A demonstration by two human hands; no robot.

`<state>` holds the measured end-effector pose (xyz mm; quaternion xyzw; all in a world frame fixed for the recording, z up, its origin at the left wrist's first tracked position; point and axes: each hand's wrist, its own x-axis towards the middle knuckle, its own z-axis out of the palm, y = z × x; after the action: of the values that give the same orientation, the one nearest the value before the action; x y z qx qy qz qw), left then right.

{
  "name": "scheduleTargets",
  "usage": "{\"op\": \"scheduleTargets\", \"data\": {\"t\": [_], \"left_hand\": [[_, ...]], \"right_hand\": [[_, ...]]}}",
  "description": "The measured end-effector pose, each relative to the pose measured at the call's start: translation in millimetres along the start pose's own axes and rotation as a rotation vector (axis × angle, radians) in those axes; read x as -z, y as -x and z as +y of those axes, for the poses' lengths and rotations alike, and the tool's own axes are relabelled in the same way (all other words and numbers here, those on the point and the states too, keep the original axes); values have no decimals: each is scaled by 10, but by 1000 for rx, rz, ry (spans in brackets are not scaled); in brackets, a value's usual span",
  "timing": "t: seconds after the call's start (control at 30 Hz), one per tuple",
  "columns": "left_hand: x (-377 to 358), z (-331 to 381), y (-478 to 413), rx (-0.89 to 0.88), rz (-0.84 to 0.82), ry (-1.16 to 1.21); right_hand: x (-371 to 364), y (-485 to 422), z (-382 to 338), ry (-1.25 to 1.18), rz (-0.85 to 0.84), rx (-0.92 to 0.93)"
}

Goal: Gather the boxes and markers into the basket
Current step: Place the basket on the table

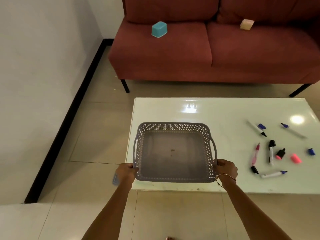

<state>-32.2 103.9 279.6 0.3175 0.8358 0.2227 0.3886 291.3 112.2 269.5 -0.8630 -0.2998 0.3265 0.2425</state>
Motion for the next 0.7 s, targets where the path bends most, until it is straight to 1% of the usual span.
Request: {"op": "scheduleTargets", "data": {"t": [0.2, 0.4, 0.53, 0.63, 0.67, 0.7], "left_hand": [[-270, -20, -376, 34, 7, -36], [-291, -191, -331, 90, -1, -12], [-306, -283, -342, 107, -21, -68], [-270, -262, -286, 67, -53, -78], [-249, -239, -253, 29, -57, -111], [-238, -229, -245, -41, -40, -198]], "right_hand": [[-301, -356, 85, 22, -17, -36], [-426, -319, 193, 14, -18, -51], [-417, -302, 212, 46, -24, -8], [-381, -264, 165, 94, -70, 45], [-372, -235, 134, 132, -79, 73], [-360, -198, 96, 201, -69, 138]]}}
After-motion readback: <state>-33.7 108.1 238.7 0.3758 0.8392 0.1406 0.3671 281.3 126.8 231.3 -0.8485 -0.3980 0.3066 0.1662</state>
